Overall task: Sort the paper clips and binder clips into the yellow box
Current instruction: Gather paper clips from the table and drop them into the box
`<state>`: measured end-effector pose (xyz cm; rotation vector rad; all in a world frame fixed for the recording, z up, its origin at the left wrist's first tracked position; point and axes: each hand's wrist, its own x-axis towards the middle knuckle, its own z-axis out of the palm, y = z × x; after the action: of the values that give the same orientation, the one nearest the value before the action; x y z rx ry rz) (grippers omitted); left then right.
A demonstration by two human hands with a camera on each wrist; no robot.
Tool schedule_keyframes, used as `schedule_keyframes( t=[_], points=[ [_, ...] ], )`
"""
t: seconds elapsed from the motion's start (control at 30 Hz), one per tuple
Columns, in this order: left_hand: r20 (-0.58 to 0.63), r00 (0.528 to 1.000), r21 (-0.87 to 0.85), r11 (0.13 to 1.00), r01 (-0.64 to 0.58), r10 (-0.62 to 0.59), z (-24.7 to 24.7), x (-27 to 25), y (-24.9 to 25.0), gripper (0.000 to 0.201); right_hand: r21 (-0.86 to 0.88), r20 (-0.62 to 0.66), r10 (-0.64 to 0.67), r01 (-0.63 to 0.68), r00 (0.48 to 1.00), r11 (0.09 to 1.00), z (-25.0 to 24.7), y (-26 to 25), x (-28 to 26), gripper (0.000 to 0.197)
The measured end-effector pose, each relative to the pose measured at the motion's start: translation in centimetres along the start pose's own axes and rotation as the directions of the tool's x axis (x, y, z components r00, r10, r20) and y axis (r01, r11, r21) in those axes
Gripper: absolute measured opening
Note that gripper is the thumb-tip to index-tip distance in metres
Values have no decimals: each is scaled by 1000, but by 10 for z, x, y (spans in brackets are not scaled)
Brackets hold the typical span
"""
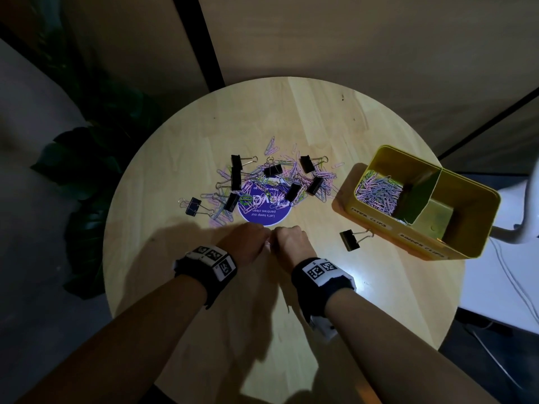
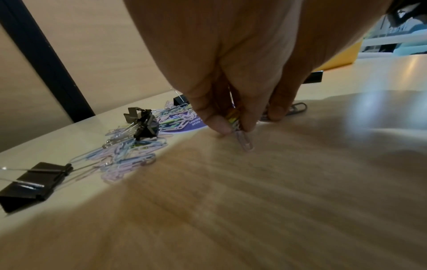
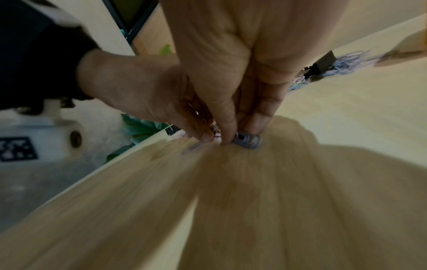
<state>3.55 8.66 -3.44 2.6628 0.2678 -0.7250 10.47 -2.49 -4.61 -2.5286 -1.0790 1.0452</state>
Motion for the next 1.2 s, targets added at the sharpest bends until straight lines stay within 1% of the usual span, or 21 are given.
schedule_keyframes(
  t=[0.07,0.17,0.27,0.33,0.4,0.43,0.47,0.5,0.6,0.63,0.7,0.77,0.83,0.9,1.07,1.13,1.2],
  points=[
    [24,1000,-14,1000,0,0,-5,1,-2,16,6,-8,6,-6,1000,1000,-1,1,-2,30],
    [70,998,-44,999,2,1,-9,2,-13,12,-49,-22,4,-6,1000,999,2,3,-1,25],
    [71,998,-86,996,3,3,-12,3,-23,14,-109,-4,-35,34,999,993,4,2,-1,25],
    [17,1000,-121,992,25,-23,-9,1,-32,26,-139,7,-67,67,998,988,3,1,-3,27],
    [-115,990,-213,976,53,-79,-5,-5,-42,40,-153,9,-90,90,996,984,2,1,-5,28],
    [-196,974,-270,961,59,-115,-2,-8,-46,38,-153,15,-91,92,996,984,1,1,-5,27],
    [-253,955,-316,946,71,-156,1,-13,-48,32,-150,20,-88,90,996,985,1,1,-4,27],
    [-274,942,-357,930,87,-193,4,-18,-48,27,-148,20,-87,89,996,985,1,1,-3,26],
    [-244,937,-458,881,117,-252,12,-33,-34,37,-174,17,-102,103,995,979,0,1,-4,22],
    [-246,933,-490,864,116,-264,16,-35,-28,35,-187,18,-108,109,994,976,0,0,-5,22],
    [-274,914,-529,841,115,-298,26,-35,-20,21,-219,27,-126,129,992,967,0,-2,-7,24],
    [-289,901,-498,855,146,-322,35,-30,-15,13,-251,35,-156,159,987,955,1,-2,-9,26],
    [-285,899,-447,876,183,-333,43,-25,-10,9,-266,33,-172,175,984,948,1,-1,-10,26],
    [-296,886,-408,886,222,-358,48,-24,-1,6,-255,42,-178,183,983,949,1,-2,-11,27],
    [-315,861,-374,886,274,-399,56,-24,9,13,-191,67,-203,212,977,958,-2,-5,-12,35],
    [-305,869,-338,897,284,-390,54,-23,6,11,-180,86,-213,226,973,957,-2,-6,-13,34],
    [-295,885,-321,910,263,-361,51,-22,3,9,-127,101,-184,196,978,972,-1,-6,-14,33]
  ],
)
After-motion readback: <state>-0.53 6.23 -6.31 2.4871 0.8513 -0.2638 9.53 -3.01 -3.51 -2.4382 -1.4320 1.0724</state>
